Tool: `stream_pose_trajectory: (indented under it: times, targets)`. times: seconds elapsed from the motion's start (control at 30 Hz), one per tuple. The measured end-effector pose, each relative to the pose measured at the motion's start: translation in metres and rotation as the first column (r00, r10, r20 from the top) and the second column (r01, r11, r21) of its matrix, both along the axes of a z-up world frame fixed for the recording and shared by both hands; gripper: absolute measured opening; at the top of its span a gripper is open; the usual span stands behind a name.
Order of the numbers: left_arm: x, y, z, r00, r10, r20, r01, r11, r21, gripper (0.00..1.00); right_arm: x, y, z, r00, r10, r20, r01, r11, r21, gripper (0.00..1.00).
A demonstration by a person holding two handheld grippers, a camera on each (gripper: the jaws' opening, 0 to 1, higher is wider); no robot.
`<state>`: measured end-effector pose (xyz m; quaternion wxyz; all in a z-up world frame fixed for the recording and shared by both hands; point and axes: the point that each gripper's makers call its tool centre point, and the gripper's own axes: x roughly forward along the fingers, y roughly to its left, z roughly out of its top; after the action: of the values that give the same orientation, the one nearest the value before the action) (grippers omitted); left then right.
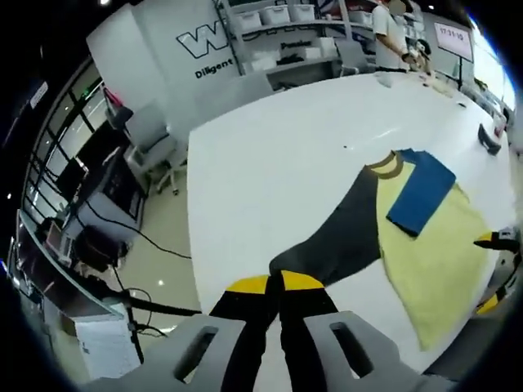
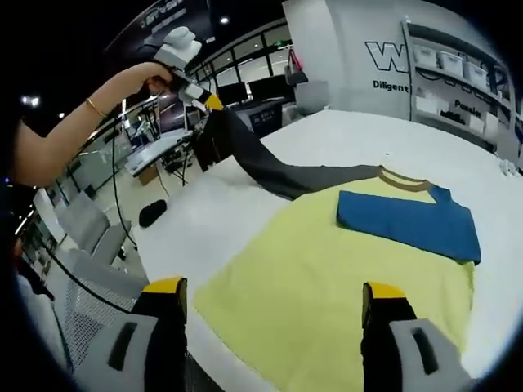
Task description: Fold the garment on the visible template until the final outline fits inside the template.
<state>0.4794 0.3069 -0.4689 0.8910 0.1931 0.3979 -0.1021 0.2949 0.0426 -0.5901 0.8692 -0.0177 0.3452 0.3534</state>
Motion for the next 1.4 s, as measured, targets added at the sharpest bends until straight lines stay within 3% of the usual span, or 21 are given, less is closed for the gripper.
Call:
stream_pose_trajectory:
  times: [0.17, 0.37, 0.47, 0.5, 0.53, 0.77, 1.0, 1.1, 1.33, 1.4]
  targets:
    - [0.003, -0.036, 0.020, 0.998, -0.065, -0.009, 0.065, 0.998, 0.006, 0.07, -0.001, -0.018, 0.010, 1.000, -0.008, 0.011, 0.008, 1.000, 0.002, 0.96]
    - [0.006, -0.087, 0.031, 0.991, -0.122, -0.054, 0.123, 0.992, 0.013, 0.06, 0.001, -0.047, 0.022, 0.999, -0.034, 0.032, 0.034, 0.999, 0.000, 0.98]
    - [0.008, -0.126, 0.031, 0.981, -0.174, -0.090, 0.173, 0.985, -0.019, 0.06, 0.002, -0.058, 0.025, 0.998, -0.048, 0.033, 0.048, 0.999, 0.009, 0.98]
    - [0.009, -0.131, 0.031, 0.979, -0.183, -0.094, 0.182, 0.983, -0.024, 0.06, 0.003, -0.062, 0.025, 0.998, -0.055, 0.031, 0.055, 0.998, 0.014, 0.98]
    - [0.011, -0.152, 0.031, 0.973, -0.210, -0.097, 0.208, 0.978, -0.036, 0.06, 0.003, -0.070, 0.026, 0.998, -0.061, 0.031, 0.060, 0.998, 0.013, 0.98]
    - [0.018, -0.232, 0.026, 0.942, -0.316, -0.114, 0.305, 0.947, -0.103, 0.06, 0.005, -0.098, 0.028, 0.996, -0.086, 0.032, 0.085, 0.996, 0.004, 0.99]
    - [0.028, -0.300, 0.013, 0.911, -0.387, -0.141, 0.372, 0.920, -0.124, 0.06, 0.010, -0.123, 0.026, 0.995, -0.097, 0.028, 0.097, 0.995, 0.006, 0.98]
    - [0.033, -0.328, 0.002, 0.903, -0.399, -0.161, 0.371, 0.912, -0.175, 0.06, 0.014, -0.131, 0.023, 0.995, -0.097, 0.024, 0.097, 0.995, 0.003, 0.98]
    - [0.037, -0.361, -0.032, 0.886, -0.417, -0.204, 0.381, 0.904, -0.193, 0.06, 0.025, -0.145, 0.010, 0.993, -0.120, 0.005, 0.120, 0.993, 0.004, 0.96]
    - [0.037, -0.368, -0.052, 0.873, -0.422, -0.243, 0.382, 0.903, -0.195, 0.06, 0.027, -0.146, 0.007, 0.992, -0.125, -0.001, 0.125, 0.992, 0.006, 0.96]
